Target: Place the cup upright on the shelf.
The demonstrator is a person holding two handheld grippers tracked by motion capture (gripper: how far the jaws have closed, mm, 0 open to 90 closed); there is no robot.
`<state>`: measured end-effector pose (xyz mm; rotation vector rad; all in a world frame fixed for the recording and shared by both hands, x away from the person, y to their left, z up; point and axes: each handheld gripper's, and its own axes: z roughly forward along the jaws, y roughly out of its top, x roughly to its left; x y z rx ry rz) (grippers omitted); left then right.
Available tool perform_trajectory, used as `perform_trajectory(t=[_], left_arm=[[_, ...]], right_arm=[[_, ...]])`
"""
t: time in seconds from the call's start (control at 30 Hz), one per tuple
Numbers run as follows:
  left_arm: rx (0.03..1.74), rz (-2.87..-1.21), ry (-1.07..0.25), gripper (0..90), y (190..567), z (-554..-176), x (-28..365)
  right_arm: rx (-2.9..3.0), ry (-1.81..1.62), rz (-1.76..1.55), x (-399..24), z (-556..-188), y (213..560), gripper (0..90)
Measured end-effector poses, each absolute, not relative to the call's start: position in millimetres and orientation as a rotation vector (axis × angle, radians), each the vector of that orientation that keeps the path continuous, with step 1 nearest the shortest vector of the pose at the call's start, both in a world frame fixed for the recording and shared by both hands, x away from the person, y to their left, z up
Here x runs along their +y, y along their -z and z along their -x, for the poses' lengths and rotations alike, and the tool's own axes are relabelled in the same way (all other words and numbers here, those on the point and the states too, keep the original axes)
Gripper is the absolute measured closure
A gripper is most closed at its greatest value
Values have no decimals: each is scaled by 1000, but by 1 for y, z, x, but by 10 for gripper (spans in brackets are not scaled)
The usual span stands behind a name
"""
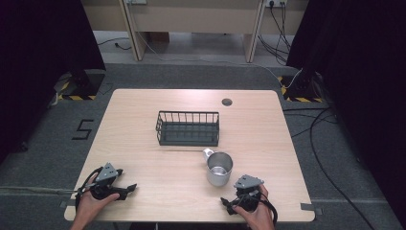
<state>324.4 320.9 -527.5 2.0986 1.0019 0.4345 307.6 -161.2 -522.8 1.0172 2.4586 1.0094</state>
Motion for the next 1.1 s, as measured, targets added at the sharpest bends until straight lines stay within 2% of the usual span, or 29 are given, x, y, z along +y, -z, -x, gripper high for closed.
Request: perform_trajectory(t=[0.2,1.1], left_arm=[[1003,-2099,-435,143,527,-324,321],[1002,-2099,-434,143,527,-324,321]], right_arm=[[2435,-1067,-1018,-165,-307,521,167],[2220,-1326,-957,-170,-295,499,151]])
